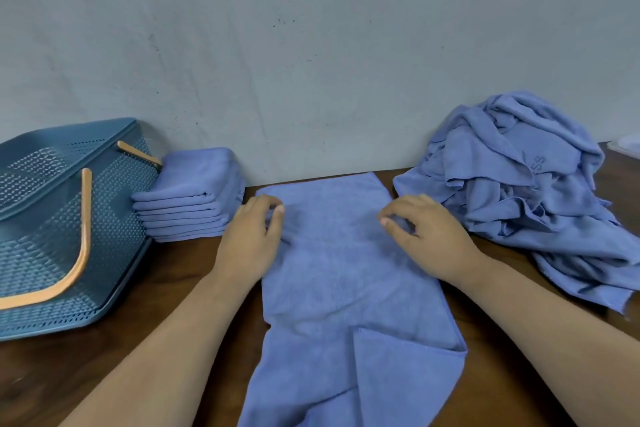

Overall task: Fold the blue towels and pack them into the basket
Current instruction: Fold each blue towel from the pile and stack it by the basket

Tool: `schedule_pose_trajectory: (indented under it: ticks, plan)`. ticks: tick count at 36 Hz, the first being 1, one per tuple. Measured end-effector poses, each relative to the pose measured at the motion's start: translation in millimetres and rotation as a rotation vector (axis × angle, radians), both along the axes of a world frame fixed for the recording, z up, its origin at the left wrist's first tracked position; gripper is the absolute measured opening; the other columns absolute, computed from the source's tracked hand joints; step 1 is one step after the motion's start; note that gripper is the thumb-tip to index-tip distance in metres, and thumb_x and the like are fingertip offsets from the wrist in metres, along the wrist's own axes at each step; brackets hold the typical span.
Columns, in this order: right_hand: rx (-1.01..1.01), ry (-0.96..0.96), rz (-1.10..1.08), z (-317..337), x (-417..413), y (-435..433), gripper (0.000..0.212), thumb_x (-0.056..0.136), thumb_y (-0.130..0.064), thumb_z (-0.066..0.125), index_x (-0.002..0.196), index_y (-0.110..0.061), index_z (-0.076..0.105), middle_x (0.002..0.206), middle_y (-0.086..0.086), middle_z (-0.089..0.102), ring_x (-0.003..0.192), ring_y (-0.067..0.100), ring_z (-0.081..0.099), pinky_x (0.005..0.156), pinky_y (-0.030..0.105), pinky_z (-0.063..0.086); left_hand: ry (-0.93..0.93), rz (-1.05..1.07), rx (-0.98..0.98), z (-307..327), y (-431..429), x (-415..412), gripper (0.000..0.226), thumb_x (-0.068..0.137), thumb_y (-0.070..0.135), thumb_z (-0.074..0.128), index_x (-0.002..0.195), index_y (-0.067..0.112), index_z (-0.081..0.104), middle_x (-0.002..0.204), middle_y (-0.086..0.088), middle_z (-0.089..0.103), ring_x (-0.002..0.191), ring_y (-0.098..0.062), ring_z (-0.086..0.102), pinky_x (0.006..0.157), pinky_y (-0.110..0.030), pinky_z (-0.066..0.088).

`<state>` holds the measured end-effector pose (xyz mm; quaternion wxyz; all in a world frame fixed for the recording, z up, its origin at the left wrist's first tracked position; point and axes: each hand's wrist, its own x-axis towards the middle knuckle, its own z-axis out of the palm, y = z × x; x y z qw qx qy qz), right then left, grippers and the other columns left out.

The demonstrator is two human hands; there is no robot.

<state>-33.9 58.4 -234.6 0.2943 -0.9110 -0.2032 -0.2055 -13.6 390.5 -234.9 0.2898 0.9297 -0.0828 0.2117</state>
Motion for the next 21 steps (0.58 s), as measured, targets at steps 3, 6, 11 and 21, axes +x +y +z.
schedule_pose_trajectory:
  ticks: [3,6,11,21]
  plan:
    - [-0.002,0.032,0.107,1.2,-28.0,-2.0,0.012,0.104,-0.043,0.063,0.102,-0.038,0.073,0.106,-0.024,0.068,0.104,0.005,0.058,0.095,0.039,0.049,-0.01,0.049,-0.047,0.6,-1.2,-30.4,0.021,0.106,0.047,0.05,0.1,0.03,0.061,0.094,0.013,0.06,0.091,-0.01,0.059,0.078,-0.039,0.051]
    - [-0.038,0.072,0.212,7.9,-59.2,1.5,0.013,0.103,-0.048,0.065,0.103,-0.041,0.075,0.113,-0.027,0.069,0.115,0.004,0.06,0.101,0.037,0.047,0.107,0.16,0.006,4.4,4.5,-67.4,0.036,0.102,0.06,0.048,0.084,0.03,0.057,0.083,0.01,0.058,0.085,-0.017,0.057,0.074,-0.041,0.047]
    - [-0.138,0.246,0.318,21.4,-113.0,14.8,0.029,0.095,-0.068,0.065,0.111,-0.046,0.076,0.134,-0.035,0.058,0.141,-0.005,0.039,0.115,0.026,0.028,0.3,0.239,0.139,12.5,5.2,-113.5,0.051,0.089,0.078,0.055,0.078,0.029,0.06,0.088,0.011,0.06,0.087,-0.012,0.057,0.083,-0.04,0.05]
    - [0.169,0.365,0.313,31.5,-177.3,23.7,0.004,0.101,-0.021,0.07,0.1,-0.024,0.069,0.128,-0.02,0.068,0.13,0.005,0.057,0.111,0.035,0.043,0.315,0.135,-0.241,26.0,-6.3,-127.2,0.032,0.101,0.032,0.057,0.087,0.004,0.054,0.075,-0.003,0.063,0.066,-0.02,0.056,0.062,-0.039,0.044]
